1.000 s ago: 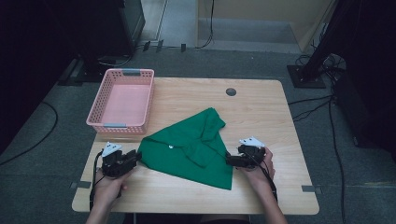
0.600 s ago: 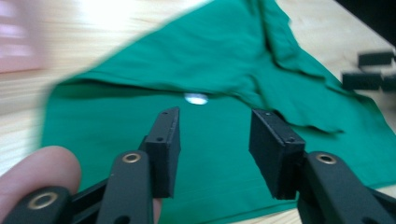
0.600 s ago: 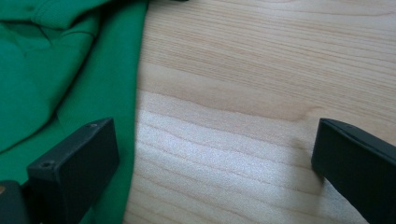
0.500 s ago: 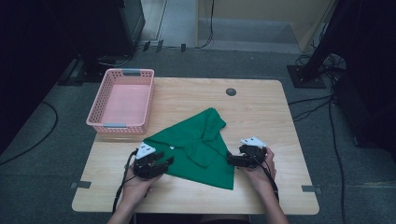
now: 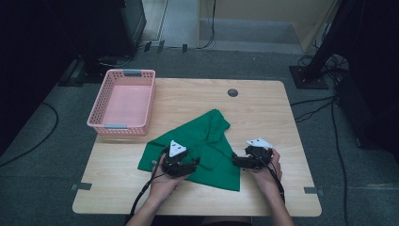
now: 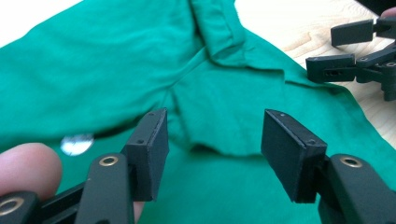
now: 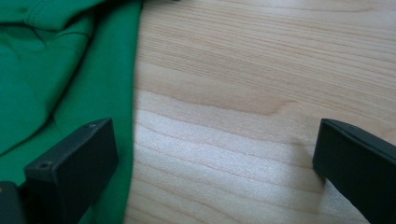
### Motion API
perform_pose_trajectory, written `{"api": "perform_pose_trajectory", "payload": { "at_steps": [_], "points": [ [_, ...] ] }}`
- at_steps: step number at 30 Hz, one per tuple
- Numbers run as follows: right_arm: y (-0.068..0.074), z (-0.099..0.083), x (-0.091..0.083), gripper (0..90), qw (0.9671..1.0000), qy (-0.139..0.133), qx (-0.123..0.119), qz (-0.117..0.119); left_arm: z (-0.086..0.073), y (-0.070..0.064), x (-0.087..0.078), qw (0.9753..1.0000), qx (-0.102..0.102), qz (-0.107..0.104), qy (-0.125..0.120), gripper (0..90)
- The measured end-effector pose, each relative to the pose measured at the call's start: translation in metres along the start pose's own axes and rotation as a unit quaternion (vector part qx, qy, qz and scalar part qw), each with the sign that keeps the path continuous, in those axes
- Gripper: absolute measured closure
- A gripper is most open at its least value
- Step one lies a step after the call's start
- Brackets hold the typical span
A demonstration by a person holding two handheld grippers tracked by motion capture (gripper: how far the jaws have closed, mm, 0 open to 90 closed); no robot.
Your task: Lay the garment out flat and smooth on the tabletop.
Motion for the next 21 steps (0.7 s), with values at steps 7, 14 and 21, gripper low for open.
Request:
{"api": "perform_pose_trajectory", "payload": {
  "at_steps": [7, 14, 21],
  "points": [
    [-0.003, 0.000, -0.001, 0.0, 1.0000, 0.000, -0.002, 0.001, 0.005, -0.017, 0.025, 0.9981, 0.040, 0.044, 0.013, 38.7],
    [-0.005, -0.001, -0.001, 0.0, 1.0000, 0.000, -0.002, 0.002, 0.002, -0.022, 0.042, 0.9950, 0.065, 0.069, 0.032, 47.7],
    [-0.005, -0.001, -0.001, 0.0, 1.0000, 0.000, -0.003, 0.001, 0.003, -0.013, 0.041, 0.9911, 0.081, 0.102, 0.026, 80.6]
  ]
}}
Point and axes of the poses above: each handheld gripper's, and its own axes: x roughly forward along the jaws, z roughly out of its top, y roughly to its left, the point moved 4 cm from there along x, roughly forward along the jaws, and after that the axes turned 1 degree about -y, right-handed, at the moved point
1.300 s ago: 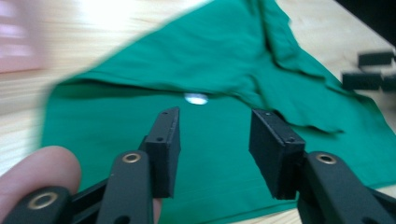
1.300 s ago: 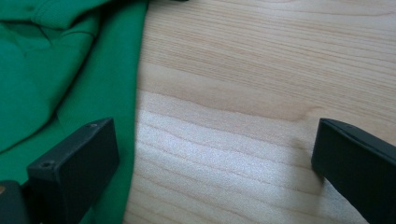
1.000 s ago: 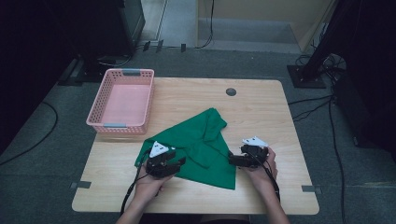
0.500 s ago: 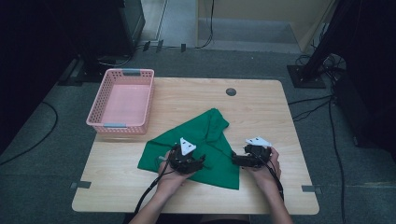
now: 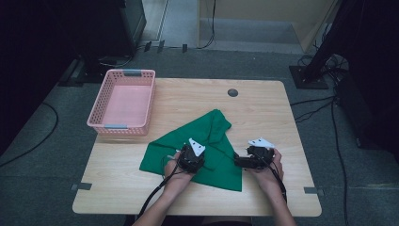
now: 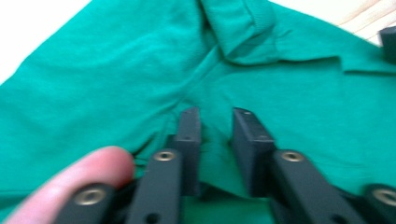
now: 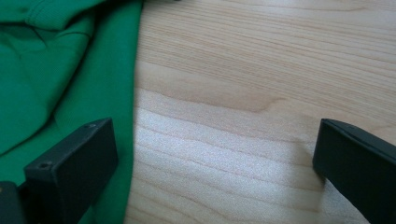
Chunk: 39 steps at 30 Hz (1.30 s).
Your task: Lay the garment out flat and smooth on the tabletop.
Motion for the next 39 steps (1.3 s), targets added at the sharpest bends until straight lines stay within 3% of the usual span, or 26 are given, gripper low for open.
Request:
{"api": "perform_pose_trajectory", "payload": {
  "at_steps": [3, 10, 18, 31, 35, 39],
  "points": [
    [0.000, 0.000, 0.000, 0.0, 1.0000, 0.000, 0.000, 0.000, 0.000, 0.003, -0.001, 0.9999, -0.001, -0.010, -0.003, 88.3],
    [-0.003, 0.000, 0.000, 0.0, 1.0000, 0.000, -0.001, 0.001, 0.004, 0.016, -0.013, 0.9994, -0.020, -0.013, -0.024, 89.1],
    [-0.013, -0.002, -0.003, 0.0, 1.0000, 0.000, 0.002, -0.001, 0.007, 0.058, -0.031, 0.9976, -0.053, 0.013, -0.043, 88.9],
    [-0.035, -0.006, -0.008, 0.0, 0.9999, 0.000, 0.009, -0.006, -0.007, 0.118, -0.043, 0.9922, -0.101, 0.060, -0.043, 89.0],
    [-0.039, -0.007, -0.009, 0.0, 0.9999, 0.000, 0.012, -0.011, -0.007, 0.128, -0.042, 0.9912, -0.105, 0.070, -0.041, 88.3],
    [-0.039, -0.007, -0.009, 0.0, 0.9999, -0.001, 0.013, -0.011, -0.003, 0.125, -0.046, 0.9903, -0.107, 0.070, -0.055, 74.8]
  ]
}}
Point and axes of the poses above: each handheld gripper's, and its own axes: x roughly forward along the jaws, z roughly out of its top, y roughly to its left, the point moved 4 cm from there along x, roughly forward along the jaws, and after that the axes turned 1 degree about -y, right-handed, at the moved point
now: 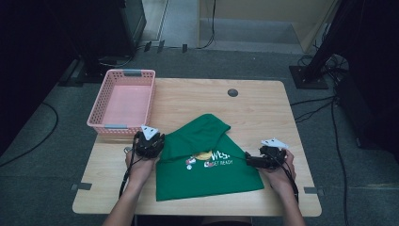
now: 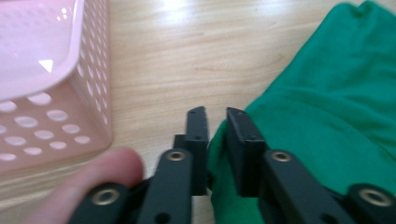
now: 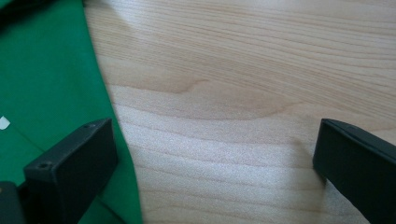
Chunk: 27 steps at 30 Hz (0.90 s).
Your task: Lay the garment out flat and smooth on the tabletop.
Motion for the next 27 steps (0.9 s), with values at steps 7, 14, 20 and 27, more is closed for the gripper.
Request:
{"api": "perform_pose_trajectory", "payload": {
  "at_steps": [7, 14, 20, 27],
  "points": [
    [0.000, 0.000, 0.000, 0.0, 1.0000, 0.000, 0.000, 0.000, 0.007, -0.040, -0.008, 0.9984, 0.021, -0.046, -0.025, 51.6],
    [0.000, 0.000, 0.000, 0.0, 1.0000, 0.000, 0.000, -0.001, 0.006, -0.094, 0.004, 0.9925, 0.060, -0.106, -0.007, 50.7],
    [0.000, 0.000, 0.000, 0.0, 1.0000, 0.000, 0.001, -0.001, -0.001, -0.119, 0.024, 0.9905, 0.075, -0.113, 0.023, 50.4],
    [0.000, 0.000, 0.000, 0.0, 1.0000, 0.000, 0.000, -0.001, -0.006, -0.136, 0.038, 0.9893, 0.103, -0.095, 0.041, 45.2]
  ]
}}
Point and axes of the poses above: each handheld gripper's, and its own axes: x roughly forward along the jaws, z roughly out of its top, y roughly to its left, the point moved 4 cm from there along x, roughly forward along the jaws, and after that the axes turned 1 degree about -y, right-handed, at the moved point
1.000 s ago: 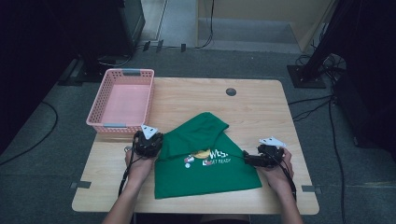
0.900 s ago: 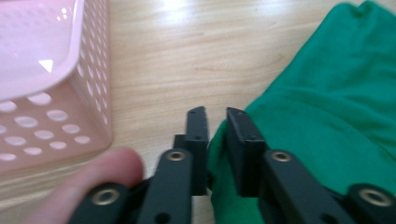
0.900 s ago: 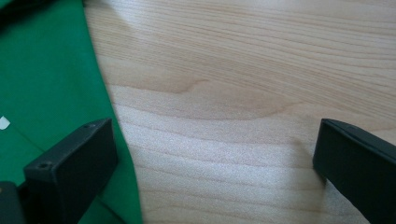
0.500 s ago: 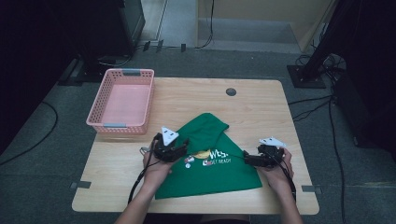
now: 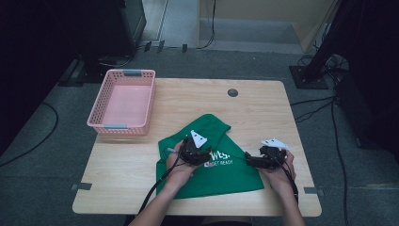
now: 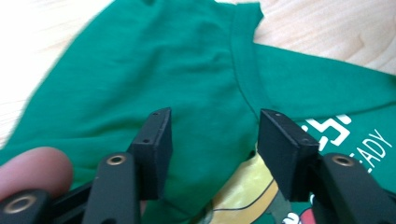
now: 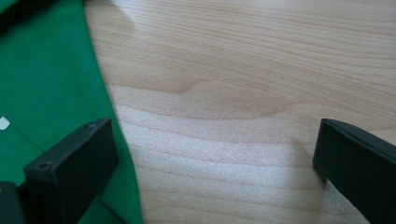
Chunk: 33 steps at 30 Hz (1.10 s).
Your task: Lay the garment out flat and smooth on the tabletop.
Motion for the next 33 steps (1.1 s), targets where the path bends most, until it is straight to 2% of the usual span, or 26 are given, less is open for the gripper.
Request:
{"api": "perform_pose_trajectory", "payload": {
  "at_steps": [2, 3, 6, 7, 9, 10, 14, 18, 23, 27, 31, 32, 33],
  "points": [
    [0.000, 0.000, 0.000, 0.0, 1.0000, 0.000, 0.000, 0.000, -0.003, -0.002, 0.003, 0.9998, 0.015, 0.013, 0.008, 45.4],
    [0.000, 0.000, 0.000, 0.0, 1.0000, 0.000, 0.000, 0.000, -0.004, -0.001, 0.005, 0.9994, 0.022, 0.022, 0.012, 48.7],
    [0.000, 0.000, 0.000, 0.0, 1.0000, 0.000, 0.000, 0.000, -0.006, 0.004, 0.005, 0.9988, 0.023, 0.043, 0.006, 69.9],
    [0.000, 0.000, 0.000, 0.0, 1.0000, 0.000, 0.000, 0.000, -0.006, 0.005, 0.004, 0.9989, 0.021, 0.042, 0.003, 78.0],
    [0.000, 0.000, 0.000, 0.0, 1.0000, 0.000, 0.000, 0.000, -0.005, 0.009, 0.001, 0.9991, 0.019, 0.039, 0.001, 88.2],
    [0.000, 0.000, 0.000, 0.0, 1.0000, 0.000, 0.000, 0.000, -0.005, 0.011, -0.001, 0.9993, 0.015, 0.035, 0.000, 90.0],
    [0.000, 0.000, 0.000, 0.0, 1.0000, 0.000, 0.000, 0.000, -0.002, 0.025, -0.011, 0.9995, -0.001, 0.030, -0.012, 90.0],
    [0.000, 0.000, 0.000, 0.0, 1.0000, 0.000, 0.000, 0.000, -0.002, 0.047, -0.024, 0.9984, -0.021, 0.045, -0.027, 90.0],
    [0.000, 0.000, 0.000, 0.0, 1.0000, 0.000, 0.000, -0.001, -0.007, 0.082, -0.039, 0.9956, -0.053, 0.069, -0.037, 90.0],
    [0.000, 0.000, 0.000, 0.0, 1.0000, 0.000, 0.001, -0.001, -0.013, 0.110, -0.049, 0.9921, -0.078, 0.090, -0.040, 90.0],
    [-0.001, 0.000, 0.000, 0.0, 1.0000, 0.001, 0.002, -0.002, -0.019, 0.129, -0.056, 0.9888, -0.103, 0.099, -0.041, 90.0],
    [-0.001, 0.000, 0.000, 0.0, 1.0000, 0.001, 0.002, -0.002, -0.020, 0.129, -0.057, 0.9895, -0.104, 0.091, -0.041, 90.0],
    [-0.001, 0.000, 0.000, 0.0, 1.0000, 0.001, 0.002, -0.002, -0.020, 0.126, -0.057, 0.9914, -0.096, 0.079, -0.041, 84.1]
  ]
}}
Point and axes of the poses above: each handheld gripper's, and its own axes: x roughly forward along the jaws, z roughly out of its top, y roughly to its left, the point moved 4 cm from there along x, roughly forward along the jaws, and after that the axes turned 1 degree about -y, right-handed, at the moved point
